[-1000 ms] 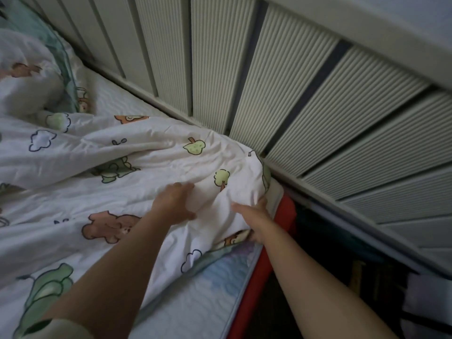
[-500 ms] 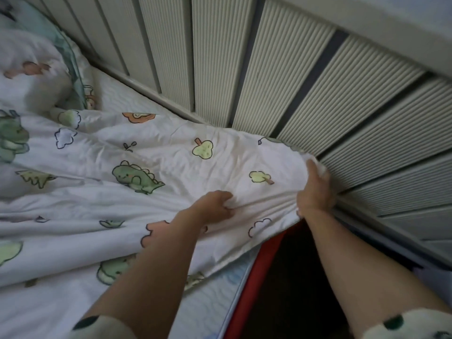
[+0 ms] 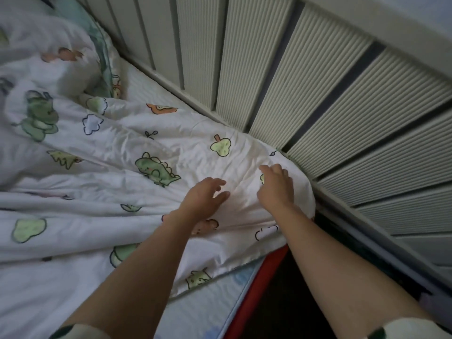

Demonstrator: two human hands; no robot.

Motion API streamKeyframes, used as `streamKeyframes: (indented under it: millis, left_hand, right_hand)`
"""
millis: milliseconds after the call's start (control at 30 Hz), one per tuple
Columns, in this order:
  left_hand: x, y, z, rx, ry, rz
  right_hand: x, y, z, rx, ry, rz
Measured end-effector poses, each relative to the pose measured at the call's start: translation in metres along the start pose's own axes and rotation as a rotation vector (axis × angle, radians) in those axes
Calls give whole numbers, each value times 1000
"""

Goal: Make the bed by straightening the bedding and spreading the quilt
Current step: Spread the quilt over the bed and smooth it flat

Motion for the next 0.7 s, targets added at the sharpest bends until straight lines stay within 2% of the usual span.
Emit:
streamKeyframes:
  millis: [133, 333, 500, 633, 700]
  left_hand:
    - [48, -53, -51, -17, -49, 246]
    - [189, -112, -178, -62, -277, 470]
    - [317, -109, -270, -76, -436, 462]
    - [399, -87, -327, -98, -540, 374]
    - [421, -74, -346, -113, -536, 309]
  right_hand:
    - [25, 3, -99, -90, -309, 115]
    - [128, 55, -277, -116, -795, 71]
    - [229, 121, -364, -63, -1046, -36]
    - [295, 183, -405, 31, -1130, -164]
    - [316, 207, -416, 132, -1145, -182]
Point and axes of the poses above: each hand's wrist, its own x-axis away from the middle knuckle, its own y-axis out of the palm, z = x × y, the point moved 10 cm from there along -x, towards the middle knuckle, and after that the axes turned 5 degrees about -z, right-handed, at the moved point
